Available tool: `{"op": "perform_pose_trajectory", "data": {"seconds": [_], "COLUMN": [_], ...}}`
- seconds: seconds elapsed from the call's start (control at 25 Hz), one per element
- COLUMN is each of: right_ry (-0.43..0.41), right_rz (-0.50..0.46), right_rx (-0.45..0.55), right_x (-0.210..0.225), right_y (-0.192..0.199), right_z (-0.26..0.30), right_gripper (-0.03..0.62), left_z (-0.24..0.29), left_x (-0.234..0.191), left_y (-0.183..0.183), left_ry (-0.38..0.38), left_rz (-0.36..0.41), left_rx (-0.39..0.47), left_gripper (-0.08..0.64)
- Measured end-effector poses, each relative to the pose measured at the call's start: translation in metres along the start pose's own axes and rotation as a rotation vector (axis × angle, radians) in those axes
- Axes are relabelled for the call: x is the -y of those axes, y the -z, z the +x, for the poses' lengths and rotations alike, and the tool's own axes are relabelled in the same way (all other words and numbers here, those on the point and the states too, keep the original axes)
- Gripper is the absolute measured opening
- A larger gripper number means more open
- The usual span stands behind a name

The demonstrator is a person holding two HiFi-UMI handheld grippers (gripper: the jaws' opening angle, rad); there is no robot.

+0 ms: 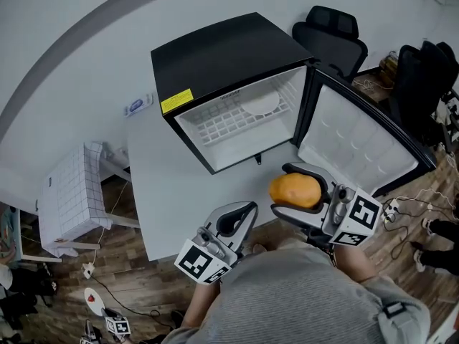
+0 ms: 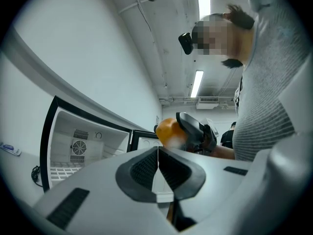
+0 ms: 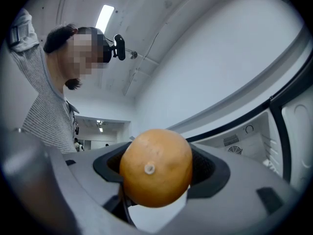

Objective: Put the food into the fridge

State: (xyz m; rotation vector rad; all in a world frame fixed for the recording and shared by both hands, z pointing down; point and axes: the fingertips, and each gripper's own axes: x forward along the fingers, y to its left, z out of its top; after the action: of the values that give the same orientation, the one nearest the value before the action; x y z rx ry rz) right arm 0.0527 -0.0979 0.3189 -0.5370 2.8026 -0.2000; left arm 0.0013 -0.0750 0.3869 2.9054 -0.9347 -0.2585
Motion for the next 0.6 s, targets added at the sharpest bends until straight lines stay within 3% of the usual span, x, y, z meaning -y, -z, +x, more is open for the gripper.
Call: {"op": "perform_pose_trajectory", "data": {"seconds": [0.32, 0.6], "right_ry": [0.026, 0.019], "right_rz": [-0.013, -0.038], "right_rx": [-0.031, -0.073], "right_x": [0.015, 0.037], "right_y": [0.006, 0.01], "right_z": [0.019, 0.042], "right_gripper": [0.333, 0.333], "left_z": [0.001, -0.003], "left_x": [-0.016, -0.032], "left_y": [0.0, -0.003], "left_ry": [0.014, -0.025], "left_rz": [-0.016, -0.025], "left_rx": [0.005, 0.021], "left_gripper": [0.012, 0.012]}}
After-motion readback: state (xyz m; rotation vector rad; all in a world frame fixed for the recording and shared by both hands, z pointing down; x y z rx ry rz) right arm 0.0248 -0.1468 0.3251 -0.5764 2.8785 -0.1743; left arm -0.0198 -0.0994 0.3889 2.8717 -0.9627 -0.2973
